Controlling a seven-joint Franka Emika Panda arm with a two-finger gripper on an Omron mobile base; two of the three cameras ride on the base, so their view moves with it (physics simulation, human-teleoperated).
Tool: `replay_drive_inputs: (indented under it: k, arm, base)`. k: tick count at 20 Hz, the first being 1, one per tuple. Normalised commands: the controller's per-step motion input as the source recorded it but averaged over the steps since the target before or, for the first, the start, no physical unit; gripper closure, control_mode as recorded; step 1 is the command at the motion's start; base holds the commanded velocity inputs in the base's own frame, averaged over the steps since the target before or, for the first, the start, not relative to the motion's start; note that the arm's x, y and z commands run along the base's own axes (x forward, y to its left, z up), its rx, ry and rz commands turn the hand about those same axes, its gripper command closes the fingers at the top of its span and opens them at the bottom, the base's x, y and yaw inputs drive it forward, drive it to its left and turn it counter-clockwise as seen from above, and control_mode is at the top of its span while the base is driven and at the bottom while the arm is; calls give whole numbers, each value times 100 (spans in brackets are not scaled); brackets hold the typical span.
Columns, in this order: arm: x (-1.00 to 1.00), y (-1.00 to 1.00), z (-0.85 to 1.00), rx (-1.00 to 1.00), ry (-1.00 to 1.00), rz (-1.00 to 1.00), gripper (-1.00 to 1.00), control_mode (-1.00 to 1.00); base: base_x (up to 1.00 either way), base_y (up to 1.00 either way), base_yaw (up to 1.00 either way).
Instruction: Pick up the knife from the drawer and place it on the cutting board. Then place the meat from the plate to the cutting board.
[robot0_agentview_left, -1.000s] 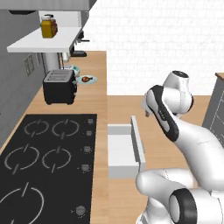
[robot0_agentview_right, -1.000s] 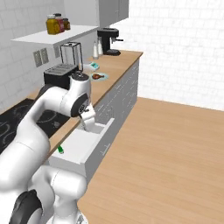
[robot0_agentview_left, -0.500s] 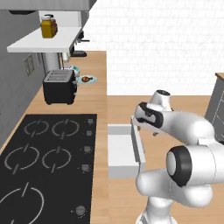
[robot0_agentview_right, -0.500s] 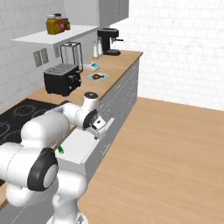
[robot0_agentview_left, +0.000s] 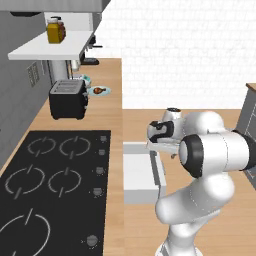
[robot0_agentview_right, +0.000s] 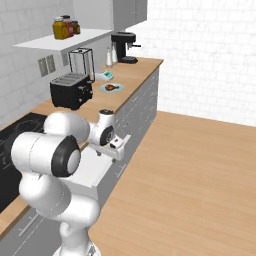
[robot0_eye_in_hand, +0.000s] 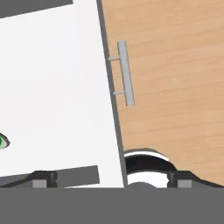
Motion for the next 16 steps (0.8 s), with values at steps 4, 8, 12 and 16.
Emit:
replay_drive_inputs:
  k: [4,8,12,16]
  arm:
    - [19,0,-57,-2,2,8,-100,-100]
    - [28,0,-61,-4,1,6,-100,-100]
    - [23,0,-64,-7,0,6,-100,-100]
    - [1,0,-10,-1,0,2,-100,-100]
  base:
    - [0,0,0]
    - [0,0,0]
    - [0,0,0]
    - [0,0,0]
